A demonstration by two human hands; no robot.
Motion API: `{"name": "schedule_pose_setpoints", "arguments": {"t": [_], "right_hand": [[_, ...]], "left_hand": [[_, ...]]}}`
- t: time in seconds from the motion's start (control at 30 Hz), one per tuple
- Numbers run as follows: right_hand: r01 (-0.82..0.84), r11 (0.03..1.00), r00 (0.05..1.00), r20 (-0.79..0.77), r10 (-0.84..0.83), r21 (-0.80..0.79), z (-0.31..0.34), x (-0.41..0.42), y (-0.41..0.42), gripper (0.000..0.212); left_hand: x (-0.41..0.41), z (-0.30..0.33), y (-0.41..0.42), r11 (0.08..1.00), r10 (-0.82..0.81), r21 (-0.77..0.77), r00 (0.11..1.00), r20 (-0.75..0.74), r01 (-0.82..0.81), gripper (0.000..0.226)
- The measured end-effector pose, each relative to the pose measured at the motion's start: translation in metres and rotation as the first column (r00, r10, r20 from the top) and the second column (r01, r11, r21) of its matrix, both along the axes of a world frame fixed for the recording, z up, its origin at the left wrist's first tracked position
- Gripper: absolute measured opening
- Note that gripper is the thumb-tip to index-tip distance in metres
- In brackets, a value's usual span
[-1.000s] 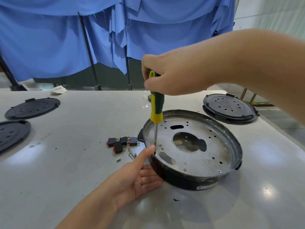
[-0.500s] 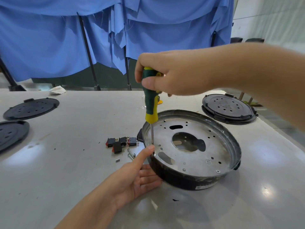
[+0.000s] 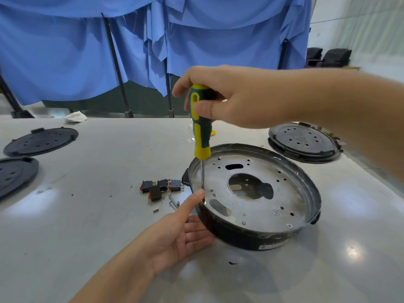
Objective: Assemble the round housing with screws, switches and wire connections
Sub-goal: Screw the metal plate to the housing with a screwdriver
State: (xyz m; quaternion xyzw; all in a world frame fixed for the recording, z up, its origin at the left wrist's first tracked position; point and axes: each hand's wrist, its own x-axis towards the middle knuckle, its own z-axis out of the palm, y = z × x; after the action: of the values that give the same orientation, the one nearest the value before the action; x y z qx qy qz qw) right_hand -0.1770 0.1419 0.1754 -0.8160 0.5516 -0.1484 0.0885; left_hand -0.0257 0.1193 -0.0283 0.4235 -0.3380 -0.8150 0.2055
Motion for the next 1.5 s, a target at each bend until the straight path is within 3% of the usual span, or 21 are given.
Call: {"name": "schedule_pose_setpoints", "arguments": {"t": [0.1,0.27,0.4,0.47,0.53,0.63,0.73,0.87,1.07,1.2,1.27,1.33,1.37,1.43,1.5], "right_hand": [[0.012,0.982,0.989,-0.141,-0.038,-0.186,0.001,0.001,0.001,0.018],[0.089,0.863,0.834,-0.435,-0.338,-0.498,-0.001,0.005,-0.001,0.055],[0.094,0.809,0.806,-0.433,-0.404,-0.580,-0.005,0.003,0.001,0.060],[0.105,0.893,0.866,-0.401,-0.299,-0.439,-0.003,0.003,0.005,0.052],[0.126,0.978,0.966,-0.204,-0.159,-0.166,0.001,0.005,0.009,0.031],[0.069,0.998,0.996,-0.059,-0.068,0.003,0.005,0.004,0.011,0.018],[0.046,0.994,0.991,-0.123,-0.059,-0.104,0.005,0.005,0.009,0.018],[0.083,0.957,0.967,-0.211,-0.146,-0.279,0.000,0.007,0.006,0.042],[0.291,0.737,0.843,-0.200,-0.499,-0.610,-0.018,0.008,0.004,0.056],[0.273,0.672,0.816,-0.204,-0.540,-0.689,-0.023,0.007,0.004,0.054],[0.243,0.784,0.876,-0.218,-0.430,-0.572,-0.021,0.009,0.005,0.048],[0.205,0.945,0.973,-0.049,-0.225,-0.254,-0.014,0.008,0.005,0.035],[0.151,0.980,0.988,0.050,-0.146,-0.127,-0.011,0.007,0.005,0.029],[0.053,0.998,0.993,0.112,-0.048,-0.042,-0.005,0.003,0.005,0.026],[-0.005,0.995,0.999,0.050,0.010,-0.097,-0.003,0.001,0.005,0.025]], "left_hand": [[0.000,0.001,0.001,1.000,0.004,0.002,1.000,-0.015,-0.004,0.083],[-0.001,0.003,0.002,1.000,0.015,0.010,1.000,-0.023,-0.015,0.078],[-0.001,0.003,0.002,1.000,-0.001,0.007,1.000,-0.021,0.002,0.080],[-0.001,0.003,0.002,1.000,-0.010,0.004,1.000,-0.016,0.010,0.082],[-0.001,0.002,0.002,1.000,-0.011,0.000,1.000,-0.016,0.011,0.082],[-0.001,0.002,0.003,1.000,-0.004,0.004,1.000,-0.022,0.004,0.082],[-0.001,0.002,0.003,1.000,0.010,0.006,0.999,-0.031,-0.010,0.083],[-0.001,0.002,0.004,1.000,0.020,0.002,0.999,-0.027,-0.020,0.084],[-0.003,0.003,0.005,0.999,0.051,0.000,0.999,-0.019,-0.051,0.082],[-0.003,0.002,0.005,0.998,0.059,0.003,0.998,-0.020,-0.059,0.080],[-0.003,0.002,0.005,0.998,0.062,-0.001,0.998,-0.022,-0.062,0.081],[-0.003,0.002,0.005,0.998,0.062,0.000,0.998,-0.029,-0.062,0.082],[-0.003,0.002,0.005,0.998,0.060,0.002,0.998,-0.034,-0.060,0.083],[-0.003,0.002,0.004,0.998,0.057,0.009,0.997,-0.046,-0.056,0.084],[-0.002,0.002,0.004,0.998,0.055,0.009,0.997,-0.054,-0.054,0.083]]}}
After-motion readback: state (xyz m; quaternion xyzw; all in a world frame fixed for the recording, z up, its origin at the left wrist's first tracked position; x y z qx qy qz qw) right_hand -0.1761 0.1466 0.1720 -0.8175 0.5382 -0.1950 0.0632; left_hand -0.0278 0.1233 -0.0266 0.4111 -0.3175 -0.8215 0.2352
